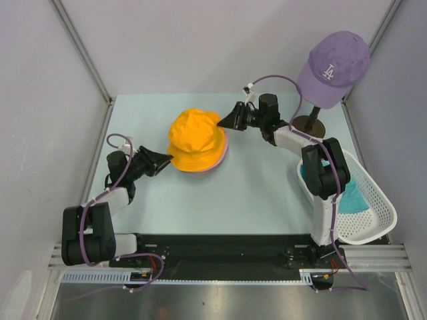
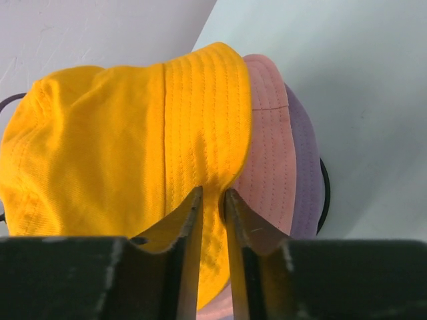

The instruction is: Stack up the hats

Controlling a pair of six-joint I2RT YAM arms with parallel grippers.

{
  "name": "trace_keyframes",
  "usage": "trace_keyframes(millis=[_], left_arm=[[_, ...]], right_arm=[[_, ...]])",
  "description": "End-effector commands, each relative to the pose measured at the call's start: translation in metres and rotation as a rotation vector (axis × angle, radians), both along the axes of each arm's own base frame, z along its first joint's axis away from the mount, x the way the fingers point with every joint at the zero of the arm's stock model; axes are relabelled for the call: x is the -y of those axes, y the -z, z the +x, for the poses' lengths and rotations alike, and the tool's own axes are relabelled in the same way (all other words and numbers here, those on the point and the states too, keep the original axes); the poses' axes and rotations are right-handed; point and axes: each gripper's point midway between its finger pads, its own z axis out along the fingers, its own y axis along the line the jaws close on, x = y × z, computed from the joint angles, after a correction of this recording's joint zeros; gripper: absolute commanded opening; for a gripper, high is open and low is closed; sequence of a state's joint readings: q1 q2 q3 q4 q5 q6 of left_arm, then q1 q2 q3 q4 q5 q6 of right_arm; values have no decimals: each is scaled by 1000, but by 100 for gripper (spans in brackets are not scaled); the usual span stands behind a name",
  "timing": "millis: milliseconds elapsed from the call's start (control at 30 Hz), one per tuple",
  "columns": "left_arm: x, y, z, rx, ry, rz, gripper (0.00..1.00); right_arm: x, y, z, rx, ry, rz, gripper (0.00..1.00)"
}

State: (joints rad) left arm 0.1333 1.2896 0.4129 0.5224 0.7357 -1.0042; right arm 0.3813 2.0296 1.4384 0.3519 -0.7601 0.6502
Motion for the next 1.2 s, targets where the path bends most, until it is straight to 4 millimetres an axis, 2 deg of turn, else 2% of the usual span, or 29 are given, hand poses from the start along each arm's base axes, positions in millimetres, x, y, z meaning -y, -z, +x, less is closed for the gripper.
trace_keyframes(millis=[0, 167, 200, 467, 533, 667, 833, 1167], left_arm=[[2, -19, 9, 86, 5, -21, 36], [3, -22, 14, 93, -4, -40, 27], [4, -20, 15, 87, -2, -45, 22], [10, -27, 26, 109, -5, -53, 6], [13, -26, 28, 107, 0, -52, 0], [11, -22, 31, 85, -31, -43, 0], [4, 0, 30, -1, -69, 7, 0], [-2, 10, 33, -38, -94, 67, 0]], right_arm=[[-3, -17, -4, 46, -28, 5, 19], [4, -6, -9, 9, -7, -50, 0], [6, -5, -11, 1, -5, -58, 0], [20, 6, -22, -56, 36, -172, 0], [26, 16, -28, -83, 43, -225, 0], [34, 27, -36, -102, 59, -297, 0], [45, 53, -45, -170, 87, -364, 0], [70, 92, -64, -242, 118, -513, 0]])
